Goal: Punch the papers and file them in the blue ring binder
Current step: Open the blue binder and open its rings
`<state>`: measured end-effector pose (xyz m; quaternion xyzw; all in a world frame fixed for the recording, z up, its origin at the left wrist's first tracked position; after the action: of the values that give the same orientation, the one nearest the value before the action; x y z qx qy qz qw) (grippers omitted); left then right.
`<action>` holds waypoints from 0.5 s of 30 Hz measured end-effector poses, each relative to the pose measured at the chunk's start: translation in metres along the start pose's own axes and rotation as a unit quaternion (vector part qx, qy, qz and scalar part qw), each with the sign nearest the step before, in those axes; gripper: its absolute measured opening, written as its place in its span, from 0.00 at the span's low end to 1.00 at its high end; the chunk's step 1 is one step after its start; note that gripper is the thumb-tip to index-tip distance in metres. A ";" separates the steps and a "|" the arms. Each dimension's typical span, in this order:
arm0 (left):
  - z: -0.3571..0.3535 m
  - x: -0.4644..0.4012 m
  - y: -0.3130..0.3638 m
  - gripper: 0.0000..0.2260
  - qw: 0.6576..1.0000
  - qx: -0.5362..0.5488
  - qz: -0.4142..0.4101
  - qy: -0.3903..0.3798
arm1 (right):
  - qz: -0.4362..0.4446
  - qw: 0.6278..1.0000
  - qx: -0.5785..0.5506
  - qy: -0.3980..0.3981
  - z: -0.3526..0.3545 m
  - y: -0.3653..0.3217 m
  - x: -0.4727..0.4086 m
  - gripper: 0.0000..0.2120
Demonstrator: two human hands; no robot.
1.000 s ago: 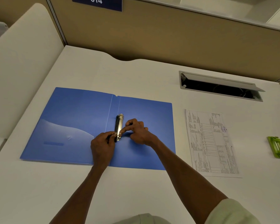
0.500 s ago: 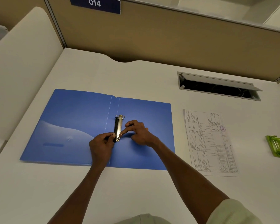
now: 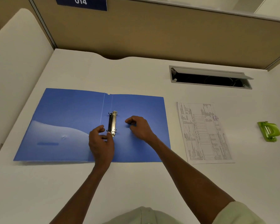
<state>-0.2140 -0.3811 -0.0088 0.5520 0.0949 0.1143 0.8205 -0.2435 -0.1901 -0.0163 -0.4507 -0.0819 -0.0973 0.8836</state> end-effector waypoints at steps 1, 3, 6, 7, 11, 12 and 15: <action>-0.004 0.004 0.007 0.14 1.000 0.009 -0.008 -0.004 | -0.006 1.000 -0.008 0.011 0.005 0.003 0.003 0.14; -0.016 0.013 0.022 0.12 0.999 0.028 -0.023 -0.020 | -0.010 0.999 -0.019 0.049 0.020 0.009 0.013 0.14; -0.041 0.029 0.045 0.11 0.996 0.059 -0.030 -0.063 | -0.012 0.991 -0.034 0.125 0.052 0.022 0.032 0.14; -0.052 0.036 0.052 0.10 0.994 0.067 -0.033 -0.082 | -0.017 0.988 -0.040 0.150 0.065 0.029 0.040 0.14; -0.095 0.066 0.080 0.07 0.983 0.082 -0.063 -0.151 | -0.053 0.966 -0.048 0.250 0.122 0.062 0.073 0.14; -0.107 0.074 0.087 0.07 0.980 0.081 -0.067 -0.167 | -0.060 0.959 -0.045 0.273 0.137 0.073 0.081 0.13; -0.143 0.093 0.101 0.08 0.972 0.064 -0.063 -0.219 | -0.111 0.942 -0.031 0.314 0.175 0.109 0.100 0.12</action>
<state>-0.1737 -0.1907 0.0288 0.6075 -0.0449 -0.0676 0.7902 -0.1303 0.0053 0.0229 -0.4122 0.1538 -0.3337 0.8337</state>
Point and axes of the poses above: each hand's wrist, its own x-axis away from the middle knuckle, its own z-axis out of the back of the hand, y = z × x, the point moved 7 cm from there along -x, towards the middle knuckle, and after that the axes turned 3 degrees about x, right-handed, at the moved point
